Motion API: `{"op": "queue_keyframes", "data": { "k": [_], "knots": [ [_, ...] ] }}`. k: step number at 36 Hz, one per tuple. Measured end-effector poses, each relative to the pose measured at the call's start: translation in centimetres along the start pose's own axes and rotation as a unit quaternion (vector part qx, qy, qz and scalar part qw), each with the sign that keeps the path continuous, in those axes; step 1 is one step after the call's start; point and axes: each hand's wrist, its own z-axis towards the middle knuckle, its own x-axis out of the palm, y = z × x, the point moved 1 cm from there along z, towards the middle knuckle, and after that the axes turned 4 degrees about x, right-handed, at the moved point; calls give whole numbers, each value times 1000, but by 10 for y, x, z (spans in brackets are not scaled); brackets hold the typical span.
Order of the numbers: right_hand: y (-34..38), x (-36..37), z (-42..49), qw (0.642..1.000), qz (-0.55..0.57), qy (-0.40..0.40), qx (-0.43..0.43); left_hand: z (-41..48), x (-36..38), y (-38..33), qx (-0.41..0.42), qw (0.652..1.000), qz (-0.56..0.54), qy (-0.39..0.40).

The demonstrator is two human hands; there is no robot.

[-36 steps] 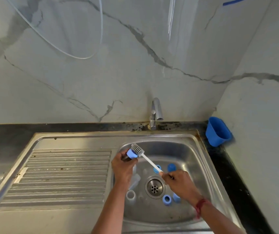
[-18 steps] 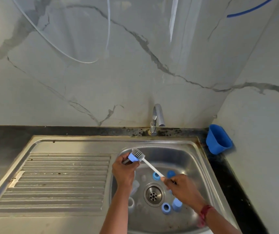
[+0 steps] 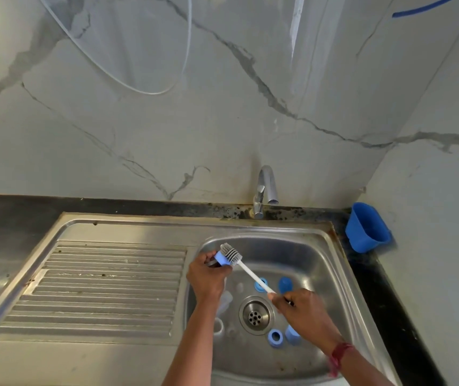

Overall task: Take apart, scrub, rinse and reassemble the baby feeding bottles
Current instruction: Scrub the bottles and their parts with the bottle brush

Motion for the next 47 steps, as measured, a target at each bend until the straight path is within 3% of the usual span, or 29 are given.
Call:
{"op": "queue_keyframes", "data": {
  "k": [6, 15, 22, 28, 34, 39, 47],
  "knots": [
    [3, 7, 4, 1000, -11, -20, 19, -11, 9, 4, 16, 996, 69, 54],
    [1, 6, -7, 999, -34, 1, 20, 5, 0, 13, -15, 996, 86, -4],
    [2, 10, -11, 997, -78, -17, 17, -5, 5, 23, 23, 988, 146, 36],
    [7, 13, -6, 999, -21, -39, 21, -11, 14, 21, 23, 980, 176, 89],
    [3, 9, -9, 999, 0, -25, 34, -2, 1, 19, 15, 988, 149, 22],
    [-9, 8, -8, 997, 10, -30, 69, 3, -9, 23, -50, 996, 66, -15],
    [-18, 20, 3, 976, 149, -32, 158, -24, 5, 38, -60, 994, 57, 69]
  ]
}}
